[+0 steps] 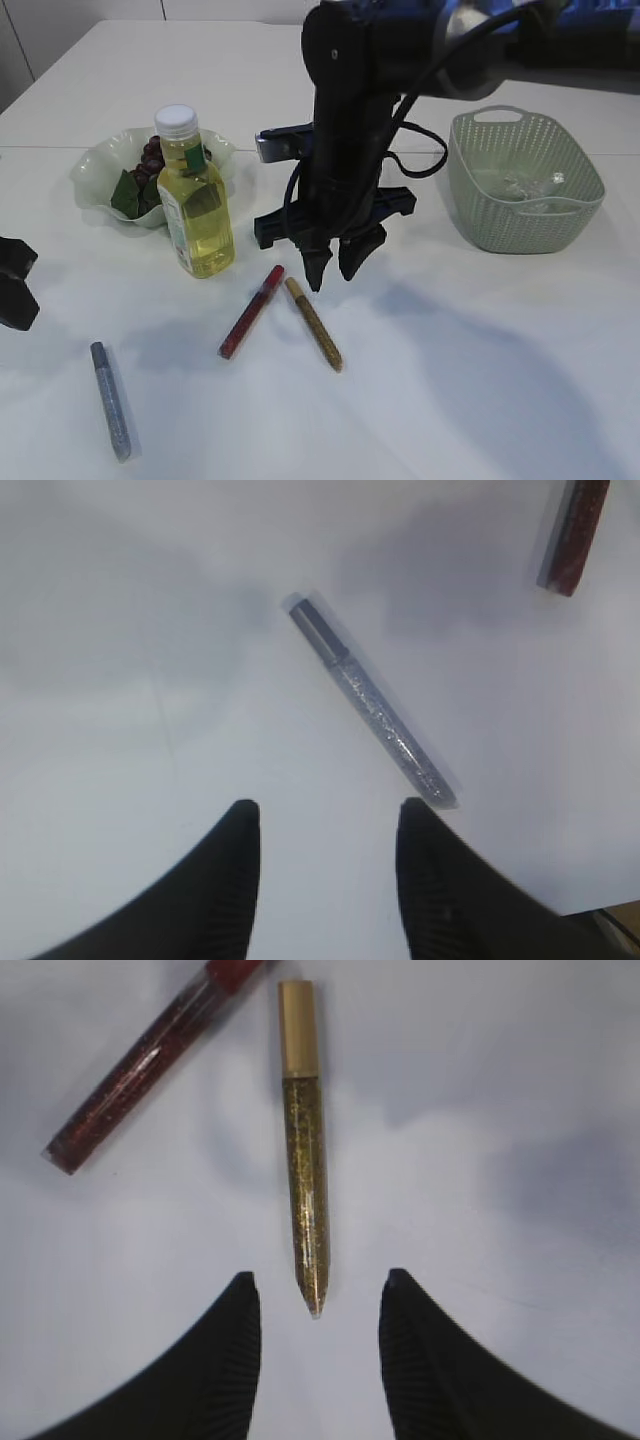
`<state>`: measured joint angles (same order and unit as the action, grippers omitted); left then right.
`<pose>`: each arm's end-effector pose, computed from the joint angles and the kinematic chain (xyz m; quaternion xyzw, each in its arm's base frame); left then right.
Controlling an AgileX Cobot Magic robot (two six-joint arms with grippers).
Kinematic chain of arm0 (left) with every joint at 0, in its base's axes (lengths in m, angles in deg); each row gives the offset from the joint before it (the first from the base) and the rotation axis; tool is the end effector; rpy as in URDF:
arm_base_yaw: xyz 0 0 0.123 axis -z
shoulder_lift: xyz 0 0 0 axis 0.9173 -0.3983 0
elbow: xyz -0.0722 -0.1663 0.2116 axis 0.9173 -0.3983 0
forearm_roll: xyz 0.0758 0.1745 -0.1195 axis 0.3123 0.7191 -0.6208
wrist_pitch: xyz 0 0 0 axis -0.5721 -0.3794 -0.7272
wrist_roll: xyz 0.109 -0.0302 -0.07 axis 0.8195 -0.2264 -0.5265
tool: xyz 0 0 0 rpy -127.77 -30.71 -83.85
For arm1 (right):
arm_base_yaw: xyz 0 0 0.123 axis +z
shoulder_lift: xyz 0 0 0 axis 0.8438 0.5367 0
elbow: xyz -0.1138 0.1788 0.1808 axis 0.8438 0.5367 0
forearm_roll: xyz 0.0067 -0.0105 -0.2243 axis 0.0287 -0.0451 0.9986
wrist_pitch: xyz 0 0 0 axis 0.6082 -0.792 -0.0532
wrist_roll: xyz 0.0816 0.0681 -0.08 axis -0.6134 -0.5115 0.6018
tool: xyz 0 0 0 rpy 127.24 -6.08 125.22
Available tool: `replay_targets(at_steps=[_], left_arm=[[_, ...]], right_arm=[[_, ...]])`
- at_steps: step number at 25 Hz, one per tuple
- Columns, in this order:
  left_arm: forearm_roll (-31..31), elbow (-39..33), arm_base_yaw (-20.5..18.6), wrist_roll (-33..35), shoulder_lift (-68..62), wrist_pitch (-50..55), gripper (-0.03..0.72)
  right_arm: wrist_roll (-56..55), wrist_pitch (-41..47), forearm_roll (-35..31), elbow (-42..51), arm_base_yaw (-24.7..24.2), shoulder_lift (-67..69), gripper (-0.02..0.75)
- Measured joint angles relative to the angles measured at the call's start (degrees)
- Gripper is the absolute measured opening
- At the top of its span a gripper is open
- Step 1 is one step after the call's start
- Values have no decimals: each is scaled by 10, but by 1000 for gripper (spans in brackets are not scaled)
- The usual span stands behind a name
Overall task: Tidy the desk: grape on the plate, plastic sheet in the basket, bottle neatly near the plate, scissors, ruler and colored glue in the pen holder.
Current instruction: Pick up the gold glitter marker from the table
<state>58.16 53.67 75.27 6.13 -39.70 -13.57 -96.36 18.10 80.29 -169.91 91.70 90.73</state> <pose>0.2363 -0.0545 0.2039 0.0340 0.9893 -0.0823 0.1158 0.3407 0.2434 0.1707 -0.1962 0.9787 0.0536 0.0285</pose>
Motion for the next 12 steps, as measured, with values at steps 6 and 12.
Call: replay_targets(at_steps=[6, 12], left_arm=[[0, 0, 0, 0, 0, -4, 325], [0, 0, 0, 0, 0, -13, 309]], right_arm=[[-15, -3, -3, -16, 4, 29, 323], [-17, -4, -5, -41, 5, 55, 323]])
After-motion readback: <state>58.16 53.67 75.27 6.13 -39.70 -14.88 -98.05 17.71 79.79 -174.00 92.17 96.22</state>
